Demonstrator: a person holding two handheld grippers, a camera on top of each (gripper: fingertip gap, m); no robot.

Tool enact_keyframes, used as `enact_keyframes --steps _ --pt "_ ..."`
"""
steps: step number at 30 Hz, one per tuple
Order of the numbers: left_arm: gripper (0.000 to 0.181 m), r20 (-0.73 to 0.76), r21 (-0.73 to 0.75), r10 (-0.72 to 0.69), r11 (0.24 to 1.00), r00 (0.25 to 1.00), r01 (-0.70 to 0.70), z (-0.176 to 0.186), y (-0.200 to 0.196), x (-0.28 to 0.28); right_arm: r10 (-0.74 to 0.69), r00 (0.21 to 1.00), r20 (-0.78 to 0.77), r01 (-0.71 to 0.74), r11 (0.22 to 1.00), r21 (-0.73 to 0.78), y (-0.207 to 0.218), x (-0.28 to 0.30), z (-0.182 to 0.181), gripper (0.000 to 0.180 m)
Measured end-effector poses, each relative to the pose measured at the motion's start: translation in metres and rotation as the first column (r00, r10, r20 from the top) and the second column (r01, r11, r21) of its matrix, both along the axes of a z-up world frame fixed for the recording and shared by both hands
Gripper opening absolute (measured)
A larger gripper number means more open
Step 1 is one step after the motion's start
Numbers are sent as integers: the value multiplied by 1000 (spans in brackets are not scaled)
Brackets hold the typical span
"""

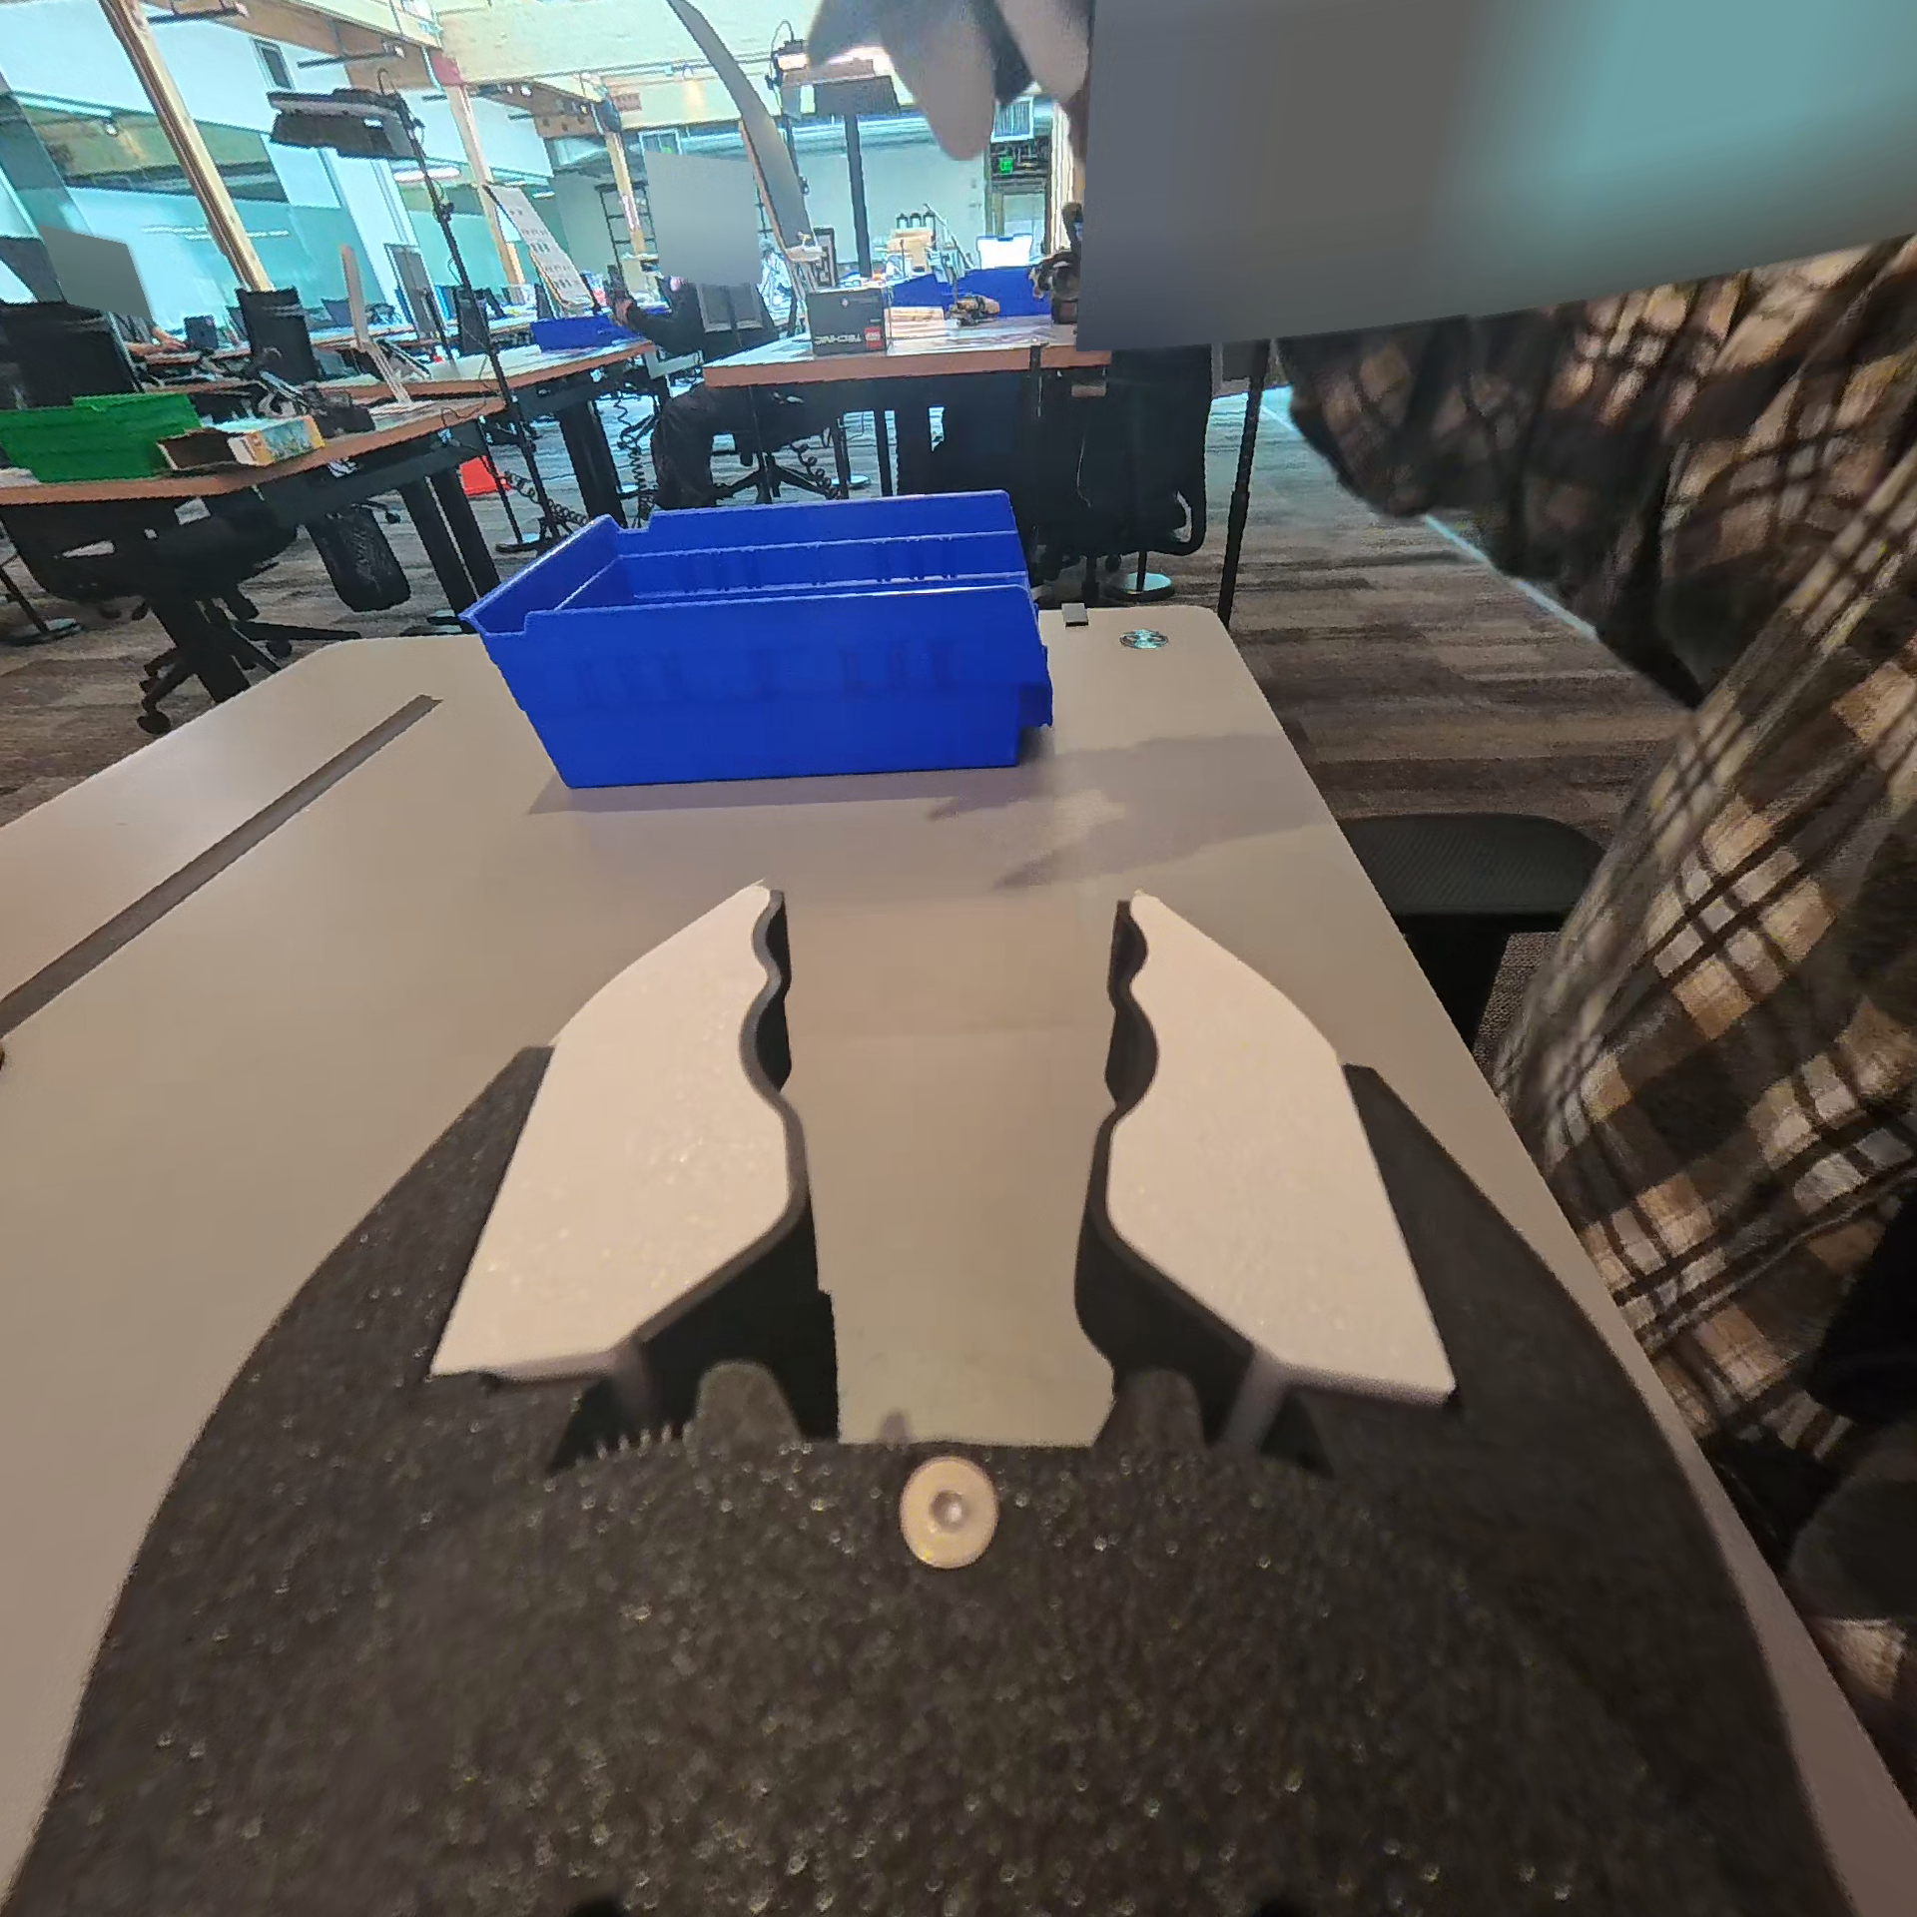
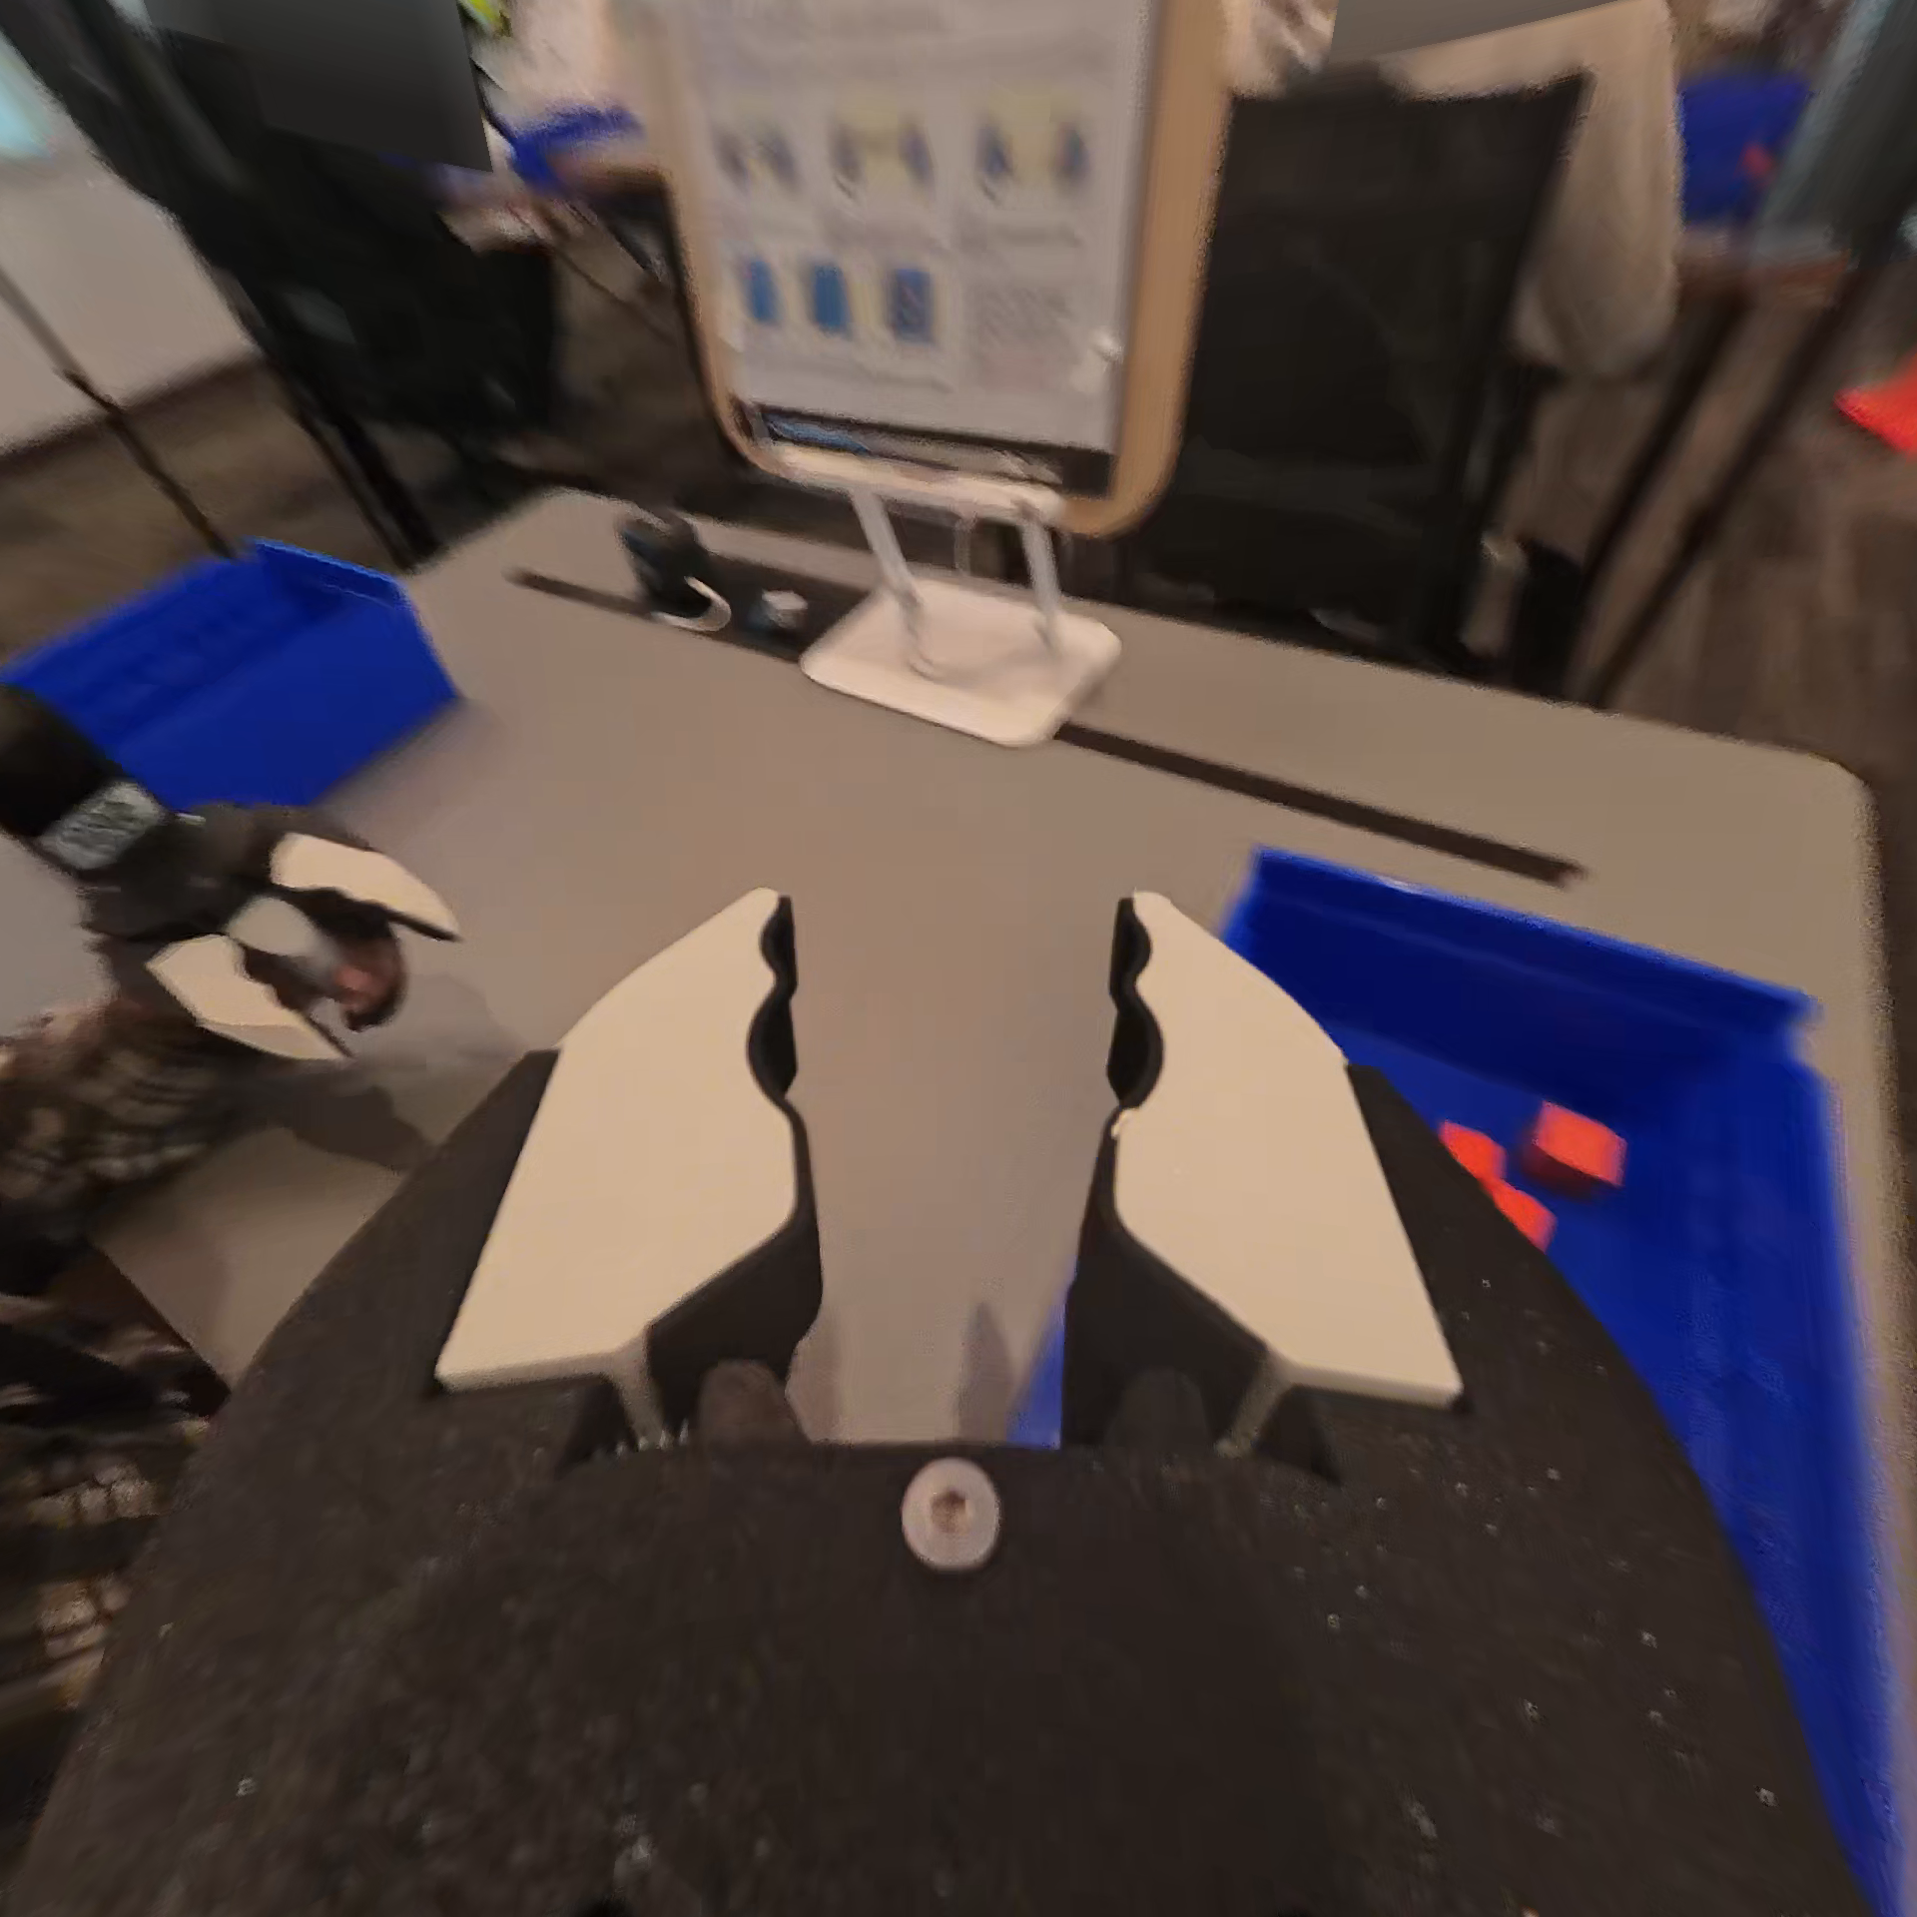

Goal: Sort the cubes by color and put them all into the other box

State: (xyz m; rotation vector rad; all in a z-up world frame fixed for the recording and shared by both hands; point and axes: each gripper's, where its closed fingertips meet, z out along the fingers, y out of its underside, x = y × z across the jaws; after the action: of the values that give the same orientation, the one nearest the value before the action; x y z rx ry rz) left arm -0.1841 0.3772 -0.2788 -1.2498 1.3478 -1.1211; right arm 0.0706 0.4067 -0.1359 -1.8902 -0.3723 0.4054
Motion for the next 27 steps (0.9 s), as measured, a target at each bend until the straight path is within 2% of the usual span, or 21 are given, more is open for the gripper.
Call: enact_keyframes --steps 3,6,11,15,18,22,24,27 --pt "59 4 3 5 1000 1000 -5 2 0 -1 150 983 -103 -141 986 85 2 -55 -25 59" --pt "59 5 15 25 1000 1000 -25 4 2 -3 265 953 -147 -252 963 98 9 -103 -66 59" --pt "60 0 0 126 992 992 -126 10 17 -19 359 929 -92 -353 932 77 26 -162 -135 59" --pt "61 -46 44 296 955 954 -294 22 38 -68 381 922 -61 -372 919 128 35 -185 -157 58" --pt "61 -120 170 527 846 841 -506 44 66 -147 427 902 -65 -419 901 114 32 -198 -170 58" --pt "62 -296 319 771 636 564 -702 70 103 -294 456 885 -89 -443 886 135 26 -203 -170 59" --pt "62 -441 325 766 621 467 -713 65 116 -355 465 878 -113 -448 882 147 26 -203 -167 59" --pt "62 -649 311 666 673 368 -671 36 137 -416 483 862 -155 -464 874 144 25 -204 -166 59"
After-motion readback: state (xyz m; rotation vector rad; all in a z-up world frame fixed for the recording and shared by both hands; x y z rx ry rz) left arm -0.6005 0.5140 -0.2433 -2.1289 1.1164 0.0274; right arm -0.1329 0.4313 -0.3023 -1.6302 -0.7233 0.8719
